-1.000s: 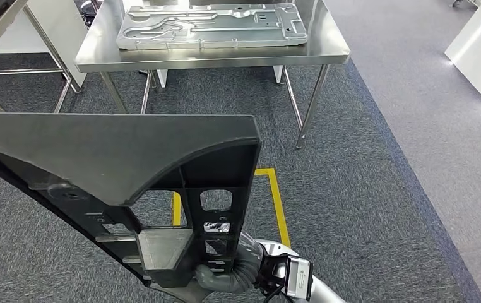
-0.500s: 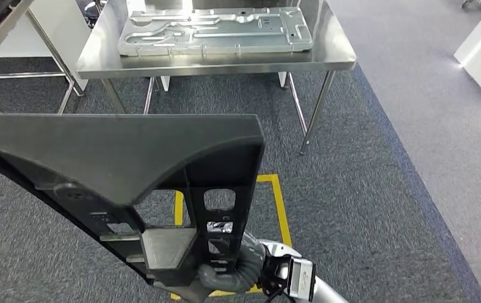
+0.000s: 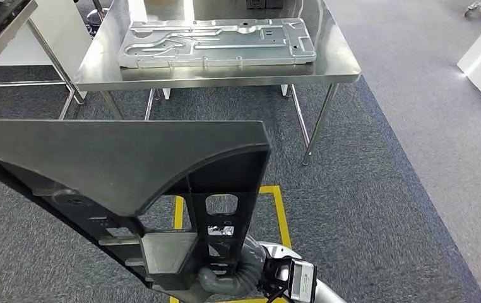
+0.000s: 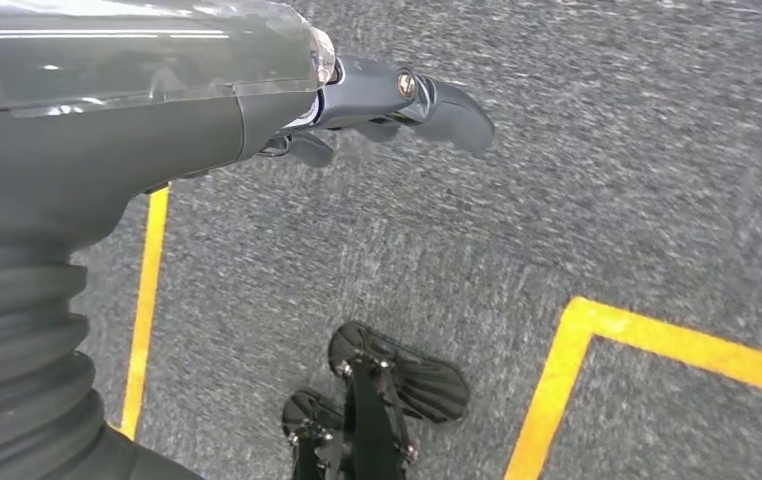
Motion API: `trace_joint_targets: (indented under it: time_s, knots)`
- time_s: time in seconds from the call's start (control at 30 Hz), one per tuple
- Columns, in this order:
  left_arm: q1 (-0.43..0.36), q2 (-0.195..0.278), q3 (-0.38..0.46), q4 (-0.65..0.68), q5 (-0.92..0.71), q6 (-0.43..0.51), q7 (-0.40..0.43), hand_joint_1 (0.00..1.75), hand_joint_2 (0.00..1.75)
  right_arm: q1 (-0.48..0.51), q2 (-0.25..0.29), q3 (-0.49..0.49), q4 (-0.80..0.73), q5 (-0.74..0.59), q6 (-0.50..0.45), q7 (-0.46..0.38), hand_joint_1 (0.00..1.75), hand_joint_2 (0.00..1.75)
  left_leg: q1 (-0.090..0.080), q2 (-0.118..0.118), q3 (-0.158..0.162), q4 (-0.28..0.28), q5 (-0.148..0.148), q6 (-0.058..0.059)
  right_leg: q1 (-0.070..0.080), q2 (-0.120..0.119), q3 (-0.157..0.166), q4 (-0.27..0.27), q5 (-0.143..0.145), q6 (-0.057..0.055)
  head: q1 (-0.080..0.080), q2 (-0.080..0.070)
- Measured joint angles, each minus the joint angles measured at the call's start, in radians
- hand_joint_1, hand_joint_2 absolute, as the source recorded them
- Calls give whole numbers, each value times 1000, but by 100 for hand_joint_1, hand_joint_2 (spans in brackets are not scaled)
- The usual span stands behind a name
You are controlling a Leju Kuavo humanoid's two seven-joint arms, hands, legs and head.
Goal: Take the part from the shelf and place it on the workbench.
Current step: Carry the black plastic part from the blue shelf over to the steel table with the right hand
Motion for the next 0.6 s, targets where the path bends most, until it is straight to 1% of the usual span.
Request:
trace_joint_targets:
  time_s: [0.03,0.07,0.1,0.13,0.17,0.2,0.23,0.27,0.3,0.33,0.37,0.4,0.43,0.47,0.5,0.53,0.57,0.6]
  knots:
    - [1,0,0,0,-1,0,0,0,175,0,0,0,-1,0,-1,0,168,175,2,-1,8,-4,1,7,-1,0,-1,15,-4,6,0,0]
    - [0,0,0,0,-2,-1,-1,0,175,-1,0,-1,-2,0,-2,0,168,175,4,-2,17,-6,-2,13,-2,1,-13,41,-14,11,0,0]
    - [-1,0,0,0,-4,-2,-2,0,175,-1,0,-1,-3,0,-3,0,168,175,4,-3,26,-8,-5,17,-4,1,-38,85,-31,16,0,0]
    - [-3,0,0,0,-5,-3,-3,0,175,-1,-1,-2,-4,1,-5,0,168,175,4,-4,31,-9,-10,20,-6,2,-77,146,-55,20,0,0]
    - [-3,0,0,0,-6,-5,-5,0,175,0,-2,-2,-5,1,-5,0,168,175,4,-5,36,-9,-16,22,-8,2,-124,212,-81,23,0,0]
    - [-2,0,0,0,-7,-5,-5,0,175,2,-3,-2,-5,2,-6,0,168,175,4,-6,42,-9,-23,21,-10,2,-168,266,-99,26,0,0]
    - [-1,0,0,0,-7,-6,-6,0,175,3,-5,-2,-5,2,-6,0,168,175,4,-7,51,-9,-31,20,-11,2,-199,292,-103,28,0,0]
    - [-1,0,0,0,-8,-6,-7,0,175,4,-7,-2,-5,2,-6,0,168,175,4,-8,63,-8,-41,19,-12,2,-212,281,-86,29,0,0]
    - [0,0,0,0,-8,-6,-7,0,175,4,-8,-2,-5,2,-6,0,168,175,4,-9,77,-9,-51,17,-13,2,-207,235,-48,27,0,0]
    - [-1,0,0,0,-8,-6,-8,0,175,4,-9,-2,-6,2,-6,0,168,175,4,-10,90,-9,-61,14,-12,2,-191,168,7,22,0,0]
    - [-2,0,0,0,-8,-6,-8,0,175,4,-10,-3,-6,2,-6,0,168,175,3,-11,104,-9,-72,10,-9,2,-176,106,52,17,0,0]
    - [-4,0,0,0,-8,-6,-9,0,175,5,-10,-3,-6,2,-6,0,168,175,2,-11,112,-11,-82,5,-6,2,-164,61,83,10,0,0]
    - [-5,0,0,0,-8,-6,-9,0,175,5,-11,-4,-6,2,-6,0,168,175,2,-12,121,-13,-88,-1,-3,3,-157,34,98,3,1,0]
    - [-6,0,0,-1,-8,-6,-10,0,175,6,-11,-5,-7,3,-6,0,168,175,0,-13,128,-11,-89,-8,-1,4,-154,27,95,-3,1,0]
    - [-7,1,0,-1,-8,-6,-10,0,175,6,-11,-6,-8,3,-6,0,168,175,0,-12,132,-9,-87,-15,-3,5,-145,21,94,-9,1,0]
    - [-7,1,0,-1,-8,-7,-10,0,175,6,-11,-7,-9,3,-6,0,168,175,1,-11,132,5,-84,-20,-4,5,-134,15,93,-15,1,0]
    - [-7,2,0,-1,-8,-8,-10,0,175,6,-11,-7,-10,3,-6,0,168,175,2,-10,118,38,-80,-24,-6,5,-121,9,90,-21,1,0]
    - [-9,2,0,-1,-8,-8,-10,0,175,5,-11,-7,-11,3,-6,0,168,175,3,-8,92,88,-86,-27,-7,5,-108,5,85,-26,1,0]
